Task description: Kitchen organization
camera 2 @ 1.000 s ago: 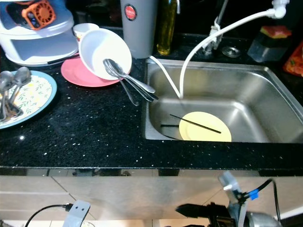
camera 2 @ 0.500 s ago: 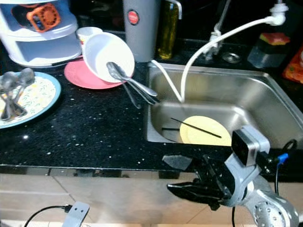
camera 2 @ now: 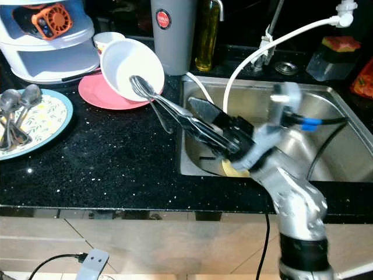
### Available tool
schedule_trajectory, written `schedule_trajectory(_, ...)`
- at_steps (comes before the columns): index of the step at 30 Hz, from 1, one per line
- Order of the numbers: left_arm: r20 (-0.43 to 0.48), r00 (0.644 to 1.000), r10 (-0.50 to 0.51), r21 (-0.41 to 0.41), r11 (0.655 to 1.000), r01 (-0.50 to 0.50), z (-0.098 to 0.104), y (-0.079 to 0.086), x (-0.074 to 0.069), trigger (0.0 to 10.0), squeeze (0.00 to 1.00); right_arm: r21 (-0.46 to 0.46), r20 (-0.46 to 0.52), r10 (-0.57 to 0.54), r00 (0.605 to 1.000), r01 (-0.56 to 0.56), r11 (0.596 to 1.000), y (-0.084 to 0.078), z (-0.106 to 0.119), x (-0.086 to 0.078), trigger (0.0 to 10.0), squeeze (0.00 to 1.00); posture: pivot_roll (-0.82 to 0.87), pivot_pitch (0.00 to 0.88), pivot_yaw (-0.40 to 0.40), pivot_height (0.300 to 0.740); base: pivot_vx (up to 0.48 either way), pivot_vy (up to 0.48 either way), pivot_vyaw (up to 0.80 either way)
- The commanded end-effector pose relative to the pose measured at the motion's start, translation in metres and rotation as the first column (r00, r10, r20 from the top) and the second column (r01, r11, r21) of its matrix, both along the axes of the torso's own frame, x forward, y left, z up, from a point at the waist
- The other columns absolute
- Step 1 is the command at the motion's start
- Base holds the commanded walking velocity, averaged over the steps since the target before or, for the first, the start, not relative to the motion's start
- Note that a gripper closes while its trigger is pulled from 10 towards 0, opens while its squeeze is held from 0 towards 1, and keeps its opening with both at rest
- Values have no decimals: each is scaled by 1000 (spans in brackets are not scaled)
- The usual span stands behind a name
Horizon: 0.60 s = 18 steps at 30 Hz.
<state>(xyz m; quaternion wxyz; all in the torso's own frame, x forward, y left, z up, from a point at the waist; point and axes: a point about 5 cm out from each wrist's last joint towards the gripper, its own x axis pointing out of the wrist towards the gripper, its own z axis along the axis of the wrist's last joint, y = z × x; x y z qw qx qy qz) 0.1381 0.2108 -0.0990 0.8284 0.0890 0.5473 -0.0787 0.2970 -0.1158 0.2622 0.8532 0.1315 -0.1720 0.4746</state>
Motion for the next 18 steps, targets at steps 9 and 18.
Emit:
schedule_trajectory(9, -27, 1000, 10, 3, 1000, -10, -3, 0, -9, 10000, 0, -126, -1, -285, 959, 282, 951, 21, 4, 43, 10000, 0, 17, 57, -47, 740, 0, 0, 760)
schedule_trajectory(18, -34, 999, 21, 15, 1000, -20, -4, 4, -13, 10000, 0, -225, 75, -481, 874, 485, 845, 17, 8, 66, 10000, 0, 43, 66, -55, 740, 0, 0, 415)
